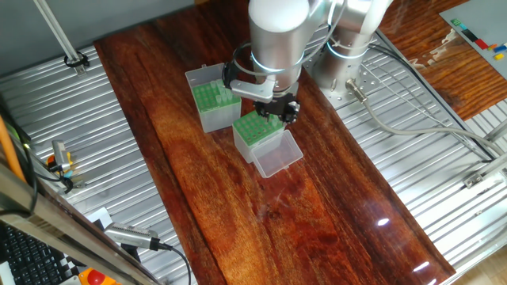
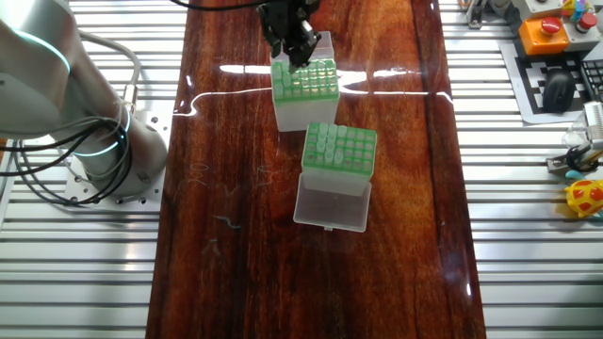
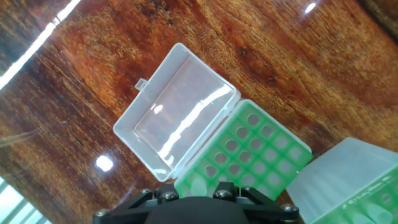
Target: Transfer all large pipette tips from one holder to another
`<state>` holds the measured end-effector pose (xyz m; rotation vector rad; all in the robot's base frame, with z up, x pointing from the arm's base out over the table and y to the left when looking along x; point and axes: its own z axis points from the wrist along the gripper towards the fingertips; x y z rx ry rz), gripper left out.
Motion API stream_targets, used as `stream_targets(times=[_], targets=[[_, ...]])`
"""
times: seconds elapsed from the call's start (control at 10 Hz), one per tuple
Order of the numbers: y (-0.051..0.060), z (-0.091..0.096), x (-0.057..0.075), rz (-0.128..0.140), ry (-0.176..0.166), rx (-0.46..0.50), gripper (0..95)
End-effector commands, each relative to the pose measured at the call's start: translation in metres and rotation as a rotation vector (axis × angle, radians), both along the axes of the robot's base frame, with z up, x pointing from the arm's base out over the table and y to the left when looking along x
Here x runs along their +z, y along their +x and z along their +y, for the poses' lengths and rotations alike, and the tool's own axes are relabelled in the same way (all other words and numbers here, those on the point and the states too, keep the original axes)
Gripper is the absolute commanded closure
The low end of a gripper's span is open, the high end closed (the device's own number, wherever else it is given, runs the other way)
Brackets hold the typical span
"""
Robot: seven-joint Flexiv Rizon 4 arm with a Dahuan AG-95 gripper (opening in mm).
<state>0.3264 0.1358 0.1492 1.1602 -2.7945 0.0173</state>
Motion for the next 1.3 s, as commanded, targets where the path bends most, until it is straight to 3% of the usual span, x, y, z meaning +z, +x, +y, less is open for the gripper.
stream_targets(times=[0.1, 0.2, 0.3, 0.9, 1.3], targets=[[0.001, 0.000, -0.001, -0.006, 0.001, -0.004, 76.0], [0.001, -0.001, -0.001, -0.010, 0.004, -0.007, 76.0], [0.002, -0.002, -0.001, -0.025, 0.008, -0.018, 95.0], [0.016, -0.002, 0.009, -0.052, 0.066, -0.102, 95.0], [0.025, 0.002, 0.022, -0.054, 0.073, -0.135, 95.0]])
